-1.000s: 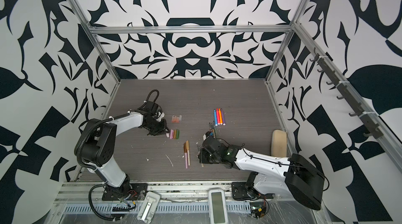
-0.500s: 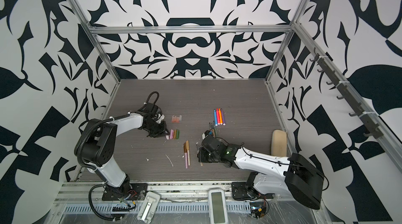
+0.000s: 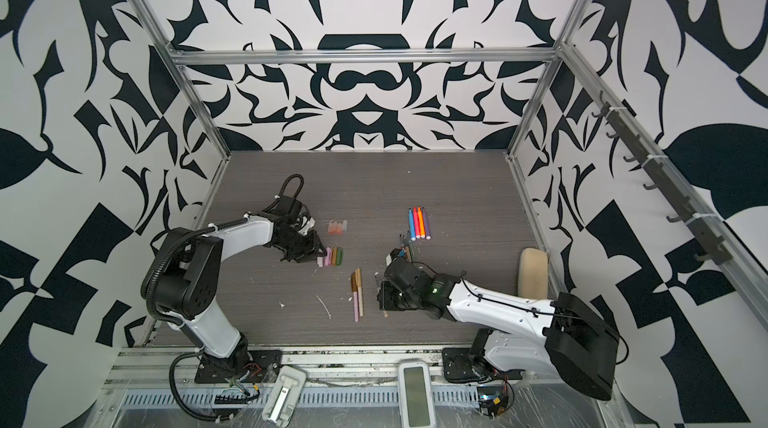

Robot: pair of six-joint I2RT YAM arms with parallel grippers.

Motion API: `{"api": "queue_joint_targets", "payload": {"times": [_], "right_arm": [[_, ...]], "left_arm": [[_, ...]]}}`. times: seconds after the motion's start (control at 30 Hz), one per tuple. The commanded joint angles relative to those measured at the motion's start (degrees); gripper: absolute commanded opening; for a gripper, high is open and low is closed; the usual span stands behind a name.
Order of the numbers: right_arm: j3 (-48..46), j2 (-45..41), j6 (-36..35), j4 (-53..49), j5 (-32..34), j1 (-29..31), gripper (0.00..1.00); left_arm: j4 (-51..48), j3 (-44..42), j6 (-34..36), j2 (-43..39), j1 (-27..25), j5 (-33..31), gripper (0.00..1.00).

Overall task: Open the pen caps
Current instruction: 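Carry the light pink cap with the left gripper toward the pink cap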

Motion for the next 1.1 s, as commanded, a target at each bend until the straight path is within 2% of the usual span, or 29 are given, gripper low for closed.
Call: {"api": "queue_joint_targets", "payload": {"times": [0.0, 0.63, 1.07], "right_arm": [[2.3, -0.3, -0.7, -0.3, 0.3, -0.2, 0.00], [2.4, 0.7, -1.0, 0.1, 0.2, -0.2, 0.00], [1.5, 0.5, -1.0, 0.6, 0.3, -0.2, 0.00]], "left_arm": [[-1.6, 0.4, 0.4, -0.8, 0.0, -0.6, 0.36], [-4.1, -0.3, 0.3, -3.5, 0.0, -5.5, 0.29], [-2.5, -0.3, -0.6, -1.6, -0.1, -2.6, 0.29]]}}
